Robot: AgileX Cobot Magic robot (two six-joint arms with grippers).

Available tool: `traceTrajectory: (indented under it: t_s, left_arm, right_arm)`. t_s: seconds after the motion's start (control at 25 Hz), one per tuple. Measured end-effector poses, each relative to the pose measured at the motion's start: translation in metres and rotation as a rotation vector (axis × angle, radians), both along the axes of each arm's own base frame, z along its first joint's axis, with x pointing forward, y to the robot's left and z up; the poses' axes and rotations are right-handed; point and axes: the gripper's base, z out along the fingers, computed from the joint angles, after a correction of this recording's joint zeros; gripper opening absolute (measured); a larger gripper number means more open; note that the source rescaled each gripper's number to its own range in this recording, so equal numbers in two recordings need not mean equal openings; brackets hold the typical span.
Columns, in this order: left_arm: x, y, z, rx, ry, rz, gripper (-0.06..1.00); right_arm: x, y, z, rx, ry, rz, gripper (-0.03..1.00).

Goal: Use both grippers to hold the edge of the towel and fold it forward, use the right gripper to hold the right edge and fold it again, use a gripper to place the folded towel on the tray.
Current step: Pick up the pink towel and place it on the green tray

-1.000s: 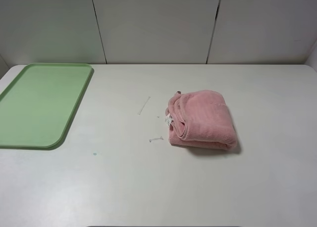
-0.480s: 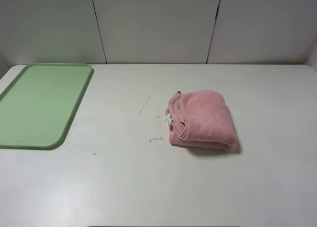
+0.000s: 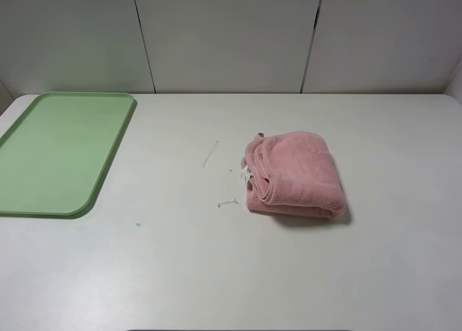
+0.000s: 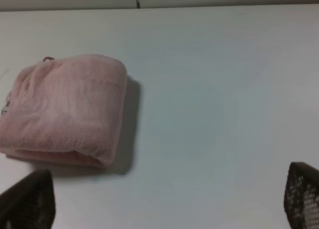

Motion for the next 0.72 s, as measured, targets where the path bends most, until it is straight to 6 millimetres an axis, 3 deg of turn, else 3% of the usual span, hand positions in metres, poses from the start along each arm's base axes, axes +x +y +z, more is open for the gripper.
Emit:
traceTrajectory:
  t_s: [0.2, 0.32, 0.52, 0.72]
  left_arm:
    - [0.039, 0.001, 0.028, -0.017, 0.124, -0.005, 1.0]
    - [0.068, 0.001, 0.035, -0.033, 0.202, -0.02, 1.0]
    - [0.121, -0.008, 0.03, -0.039, 0.267, -0.099, 1.0]
    - [0.172, -0.035, 0.008, -0.058, 0.337, -0.184, 1.0]
  right_arm:
    - [0.0, 0.0, 0.0, 0.001, 0.0, 0.001, 1.0]
    - [0.0, 0.0, 0.0, 0.001, 0.0, 0.001, 1.0]
    - [0.0, 0.0, 0.0, 0.001, 0.0, 0.001, 1.0]
    - [0.0, 0.0, 0.0, 0.001, 0.0, 0.001, 1.0]
